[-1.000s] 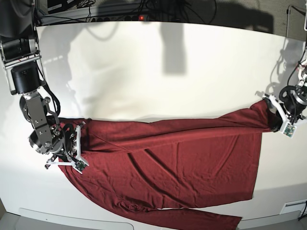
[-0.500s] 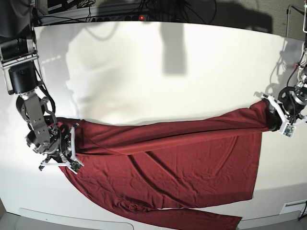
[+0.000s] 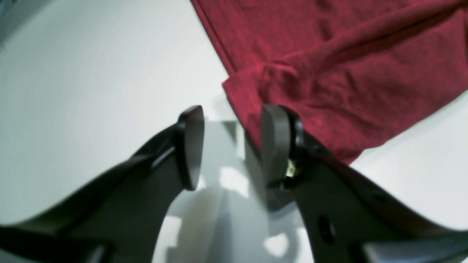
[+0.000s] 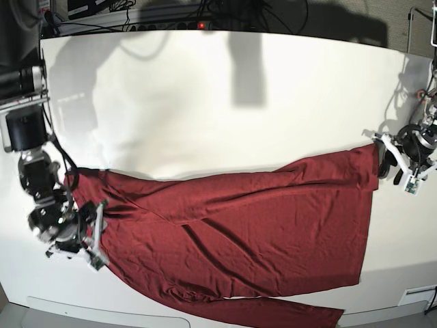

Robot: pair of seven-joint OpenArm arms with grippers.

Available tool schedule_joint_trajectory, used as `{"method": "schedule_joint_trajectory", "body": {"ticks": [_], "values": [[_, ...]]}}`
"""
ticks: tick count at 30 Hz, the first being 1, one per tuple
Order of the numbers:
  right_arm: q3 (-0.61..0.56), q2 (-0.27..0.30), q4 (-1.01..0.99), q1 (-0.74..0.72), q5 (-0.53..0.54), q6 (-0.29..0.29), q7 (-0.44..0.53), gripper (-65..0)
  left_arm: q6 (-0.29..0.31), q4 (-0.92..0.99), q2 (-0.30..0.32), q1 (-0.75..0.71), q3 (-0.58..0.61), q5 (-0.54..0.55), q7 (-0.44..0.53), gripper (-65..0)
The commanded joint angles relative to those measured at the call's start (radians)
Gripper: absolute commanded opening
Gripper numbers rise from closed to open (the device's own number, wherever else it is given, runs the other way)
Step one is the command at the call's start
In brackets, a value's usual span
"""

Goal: Fold the T-shirt properly
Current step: 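Drag the held shirt edge with both grippers away from the robot, then pull the shirt edge back toward the robot with both grippers, stretching it flat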

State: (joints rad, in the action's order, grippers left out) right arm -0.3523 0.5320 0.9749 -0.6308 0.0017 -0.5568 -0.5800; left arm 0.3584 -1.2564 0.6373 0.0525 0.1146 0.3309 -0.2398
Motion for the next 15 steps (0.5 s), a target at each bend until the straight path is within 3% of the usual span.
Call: {"method": "schedule_joint_trajectory", "body": {"ticks": [1, 3, 5, 8, 9, 10, 15], "values": [[0.010, 0.016, 0.014, -0.051, 0.058, 0.009, -0.022, -35.5, -0.007, -0.013, 0.023, 0.017, -0.010, 0.043, 0.024, -39.9], [0.010, 0.017, 0.023, -0.073, 0.208, 0.003, -0.103, -35.6, -0.007, -0.013, 0.022, 0.018, -0.010, 0.121, 0.024, -40.3], [0.010, 0.016, 0.032, -0.078, 0.342, 0.003, -0.173, -40.2, -0.007, -0.013, 0.014, 0.020, -0.010, 0.172, 0.024, -44.6], [0.010, 0.016, 0.033, -0.074, 0.467, -0.003, -0.251, -53.6, -0.008, -0.013, -0.018, 0.018, -0.010, 0.175, 0.023, -59.2], [0.010, 0.016, 0.033, -0.072, 0.489, -0.004, -0.274, -59.1, -0.010, -0.013, -0.030, 0.017, -0.010, 0.175, 0.023, -65.0], [0.010, 0.016, 0.033, -0.069, 0.501, -0.004, -0.291, -64.3, -0.016, -0.013, -0.044, 0.017, -0.010, 0.174, 0.023, -65.0], [0.010, 0.029, 0.033, -0.035, 0.500, -0.004, -0.281, -65.0, -0.132, -0.012, -0.103, 0.017, -0.010, 0.137, 0.023, -65.0]]}}
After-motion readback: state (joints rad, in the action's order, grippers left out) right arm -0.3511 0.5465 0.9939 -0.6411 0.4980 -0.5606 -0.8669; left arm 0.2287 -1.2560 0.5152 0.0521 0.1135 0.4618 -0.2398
